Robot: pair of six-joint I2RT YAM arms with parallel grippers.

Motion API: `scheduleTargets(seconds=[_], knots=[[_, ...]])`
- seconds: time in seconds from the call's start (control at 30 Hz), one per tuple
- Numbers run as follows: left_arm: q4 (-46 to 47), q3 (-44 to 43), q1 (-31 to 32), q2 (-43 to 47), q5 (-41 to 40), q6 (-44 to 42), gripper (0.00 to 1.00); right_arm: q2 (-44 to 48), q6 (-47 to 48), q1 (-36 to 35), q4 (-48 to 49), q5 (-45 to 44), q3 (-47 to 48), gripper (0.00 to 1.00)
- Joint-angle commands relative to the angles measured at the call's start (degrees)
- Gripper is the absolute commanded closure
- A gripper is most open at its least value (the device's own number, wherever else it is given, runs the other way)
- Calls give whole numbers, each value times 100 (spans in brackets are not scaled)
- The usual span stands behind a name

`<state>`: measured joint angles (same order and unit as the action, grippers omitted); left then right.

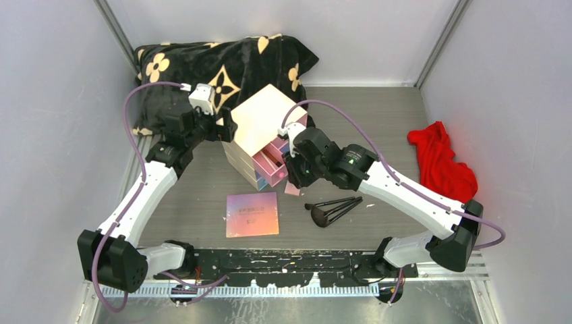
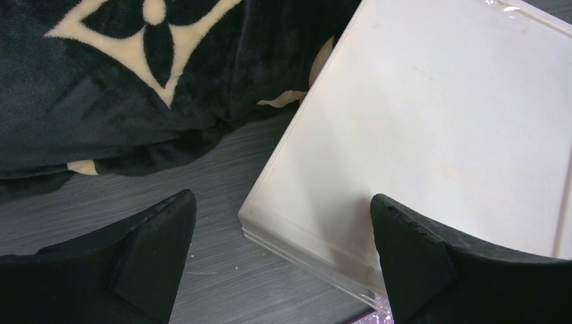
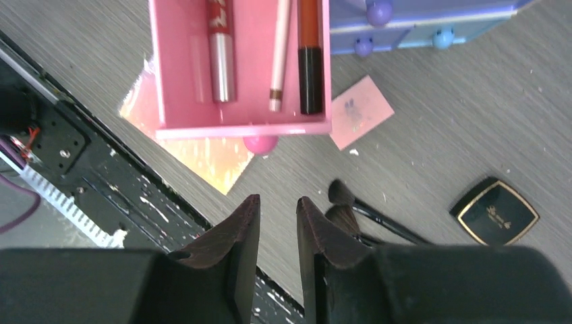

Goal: Organize the makeup
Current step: Place the makeup in the drawer, then close the drawer in the storage box.

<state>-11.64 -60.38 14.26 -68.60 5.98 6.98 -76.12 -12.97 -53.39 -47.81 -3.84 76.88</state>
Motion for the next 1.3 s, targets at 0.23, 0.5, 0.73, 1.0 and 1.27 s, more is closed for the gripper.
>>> scheduleTargets(seconds=[0.23,0.5,0.73,1.0,1.27], knots=[[-102,34,-2,110,-123,-153,0,149,197,17,1202,-120,-136,66],[-102,21,-7,101,-98,-153,0,-64,282,12,1498,-233,-7,67],[-103,44,-2,116,-84,-146,0,-259,406,12,1698,-323,181,68],[-105,44,-2,101,-29,-119,0,-353,489,12,2053,-491,291,68],[-110,35,-2,62,-23,-109,0,-676,702,12,2238,-516,617,66]])
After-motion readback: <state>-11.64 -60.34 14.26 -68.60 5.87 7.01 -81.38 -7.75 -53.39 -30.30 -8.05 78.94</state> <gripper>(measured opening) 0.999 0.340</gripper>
